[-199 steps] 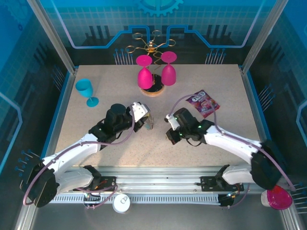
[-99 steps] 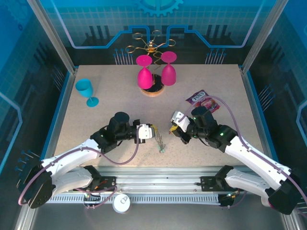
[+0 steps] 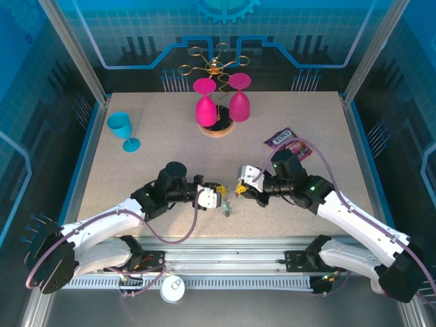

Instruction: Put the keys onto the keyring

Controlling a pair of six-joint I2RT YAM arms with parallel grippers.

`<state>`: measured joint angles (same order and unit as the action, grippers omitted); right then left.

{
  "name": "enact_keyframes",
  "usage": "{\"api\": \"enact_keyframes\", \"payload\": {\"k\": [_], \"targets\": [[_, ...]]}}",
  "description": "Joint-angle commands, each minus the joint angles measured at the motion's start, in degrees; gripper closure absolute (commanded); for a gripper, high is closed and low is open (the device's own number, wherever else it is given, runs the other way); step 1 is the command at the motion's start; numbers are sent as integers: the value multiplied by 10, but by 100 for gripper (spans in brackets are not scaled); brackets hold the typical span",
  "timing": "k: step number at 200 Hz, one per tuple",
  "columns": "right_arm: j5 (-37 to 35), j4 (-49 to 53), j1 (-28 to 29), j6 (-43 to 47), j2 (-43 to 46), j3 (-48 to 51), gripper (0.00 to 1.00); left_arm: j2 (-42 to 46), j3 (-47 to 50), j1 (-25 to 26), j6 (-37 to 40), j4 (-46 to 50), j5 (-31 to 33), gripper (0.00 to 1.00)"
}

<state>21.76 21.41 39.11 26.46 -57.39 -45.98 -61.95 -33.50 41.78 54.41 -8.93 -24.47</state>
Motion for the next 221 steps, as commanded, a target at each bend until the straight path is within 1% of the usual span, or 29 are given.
{"api": "enact_keyframes", "payload": {"k": [1, 13, 37, 63, 77, 131, 179, 197, 221], "targets": [[-76, -42, 24, 96, 18, 15, 100, -9, -32, 3, 1, 20, -38, 100], [-112, -55, 39, 136, 22, 20, 100, -14, -39, 3, -12, 27, -40, 100], [-149, -72, 68, 206, 32, 36, 100, -21, -51, 2, -38, 37, -38, 100], [-200, -81, 92, 249, 40, 51, 100, -21, -52, 3, -48, 37, -35, 100], [-215, -89, 102, 267, 45, 59, 100, -22, -55, 2, -56, 38, -38, 100], [-246, -105, 123, 287, 45, 65, 100, -29, -74, 1, -90, 65, -43, 100], [-267, -135, 127, 280, 53, 76, 100, -29, -76, -3, -113, 71, -47, 100], [-261, -140, 128, 279, 59, 83, 100, -32, -76, -7, -131, 66, -48, 100], [-251, -152, 128, 281, 61, 93, 100, -39, -84, -20, -169, 64, -67, 100]]}}
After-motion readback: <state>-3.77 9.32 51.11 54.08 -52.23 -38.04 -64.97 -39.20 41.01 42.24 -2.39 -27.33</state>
